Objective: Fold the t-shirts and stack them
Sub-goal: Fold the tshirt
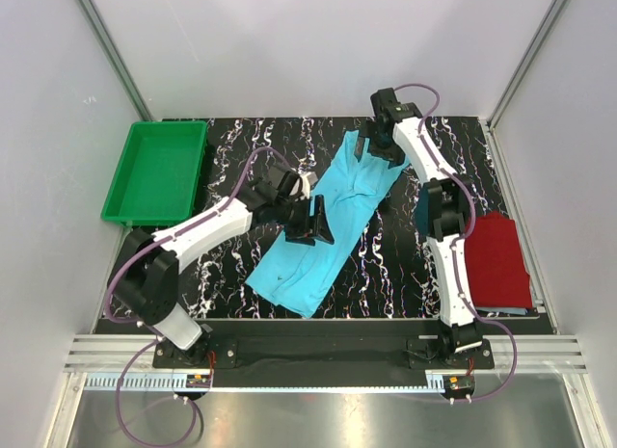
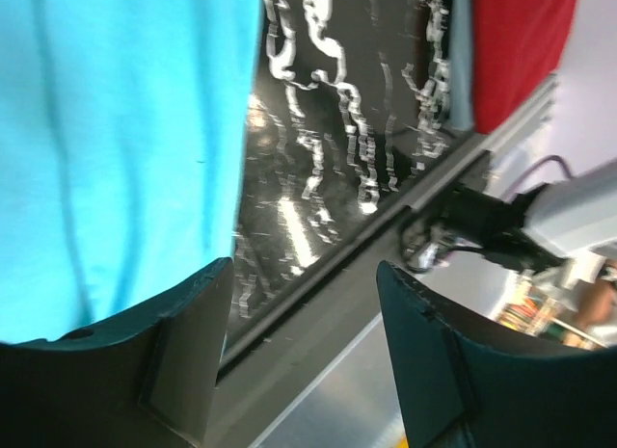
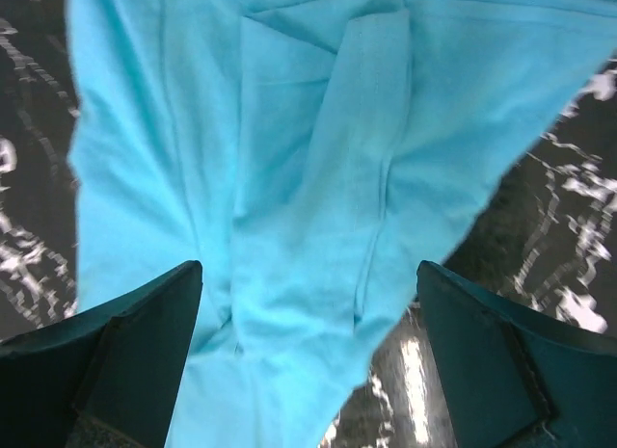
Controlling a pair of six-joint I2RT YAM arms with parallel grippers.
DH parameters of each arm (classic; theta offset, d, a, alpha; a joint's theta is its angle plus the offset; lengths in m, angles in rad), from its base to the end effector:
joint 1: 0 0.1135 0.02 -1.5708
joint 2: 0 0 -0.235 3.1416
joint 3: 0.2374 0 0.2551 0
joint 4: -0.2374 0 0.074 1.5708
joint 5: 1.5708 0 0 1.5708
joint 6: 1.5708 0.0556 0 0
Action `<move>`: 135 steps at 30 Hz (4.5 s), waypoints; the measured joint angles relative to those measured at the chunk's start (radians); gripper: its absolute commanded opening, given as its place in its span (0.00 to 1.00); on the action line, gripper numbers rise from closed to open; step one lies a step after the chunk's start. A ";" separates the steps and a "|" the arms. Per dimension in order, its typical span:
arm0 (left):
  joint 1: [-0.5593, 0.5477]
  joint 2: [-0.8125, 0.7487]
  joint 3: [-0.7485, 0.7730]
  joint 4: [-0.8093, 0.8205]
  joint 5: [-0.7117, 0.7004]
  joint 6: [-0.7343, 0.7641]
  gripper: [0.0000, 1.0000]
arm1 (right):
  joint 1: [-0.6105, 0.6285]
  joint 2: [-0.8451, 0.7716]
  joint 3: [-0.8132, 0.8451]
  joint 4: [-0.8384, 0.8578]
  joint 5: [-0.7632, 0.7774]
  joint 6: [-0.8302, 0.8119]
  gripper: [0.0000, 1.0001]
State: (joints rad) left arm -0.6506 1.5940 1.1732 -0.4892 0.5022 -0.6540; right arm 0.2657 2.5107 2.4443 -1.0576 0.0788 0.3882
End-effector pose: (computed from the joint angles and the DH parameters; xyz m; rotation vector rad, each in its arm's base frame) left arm 0.2636 -0.2343 0.2050 0.2327 2.6978 -1.1114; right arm 0.5001 0.1315 0.1788 0.1889 2.6856 0.0959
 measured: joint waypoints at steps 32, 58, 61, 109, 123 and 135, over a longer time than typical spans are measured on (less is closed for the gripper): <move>-0.089 0.171 -0.282 0.313 0.093 -0.158 0.63 | 0.173 0.178 0.155 -0.081 0.088 -0.062 1.00; -0.106 0.254 -0.140 0.360 0.066 -0.248 0.64 | 0.146 0.243 0.249 0.147 0.024 -0.240 1.00; -0.129 0.164 -0.144 0.310 0.047 -0.253 0.64 | 0.146 0.173 0.188 0.122 0.025 -0.232 1.00; 0.020 -0.027 -0.446 0.121 0.017 -0.116 0.57 | 0.034 -1.089 -1.855 0.472 -0.597 0.278 0.58; 0.000 -0.006 -0.452 0.158 0.041 -0.148 0.49 | 0.034 -1.094 -1.879 0.516 -0.620 0.338 0.52; -0.003 0.001 -0.493 0.206 0.044 -0.163 0.09 | 0.034 -1.070 -1.898 0.555 -0.613 0.369 0.00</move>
State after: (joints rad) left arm -0.6537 1.5951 0.6804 -0.2836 0.5465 -0.8173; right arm 0.3000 1.4410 0.5465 -0.5022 -0.5346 0.7574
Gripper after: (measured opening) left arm 0.157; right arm 0.039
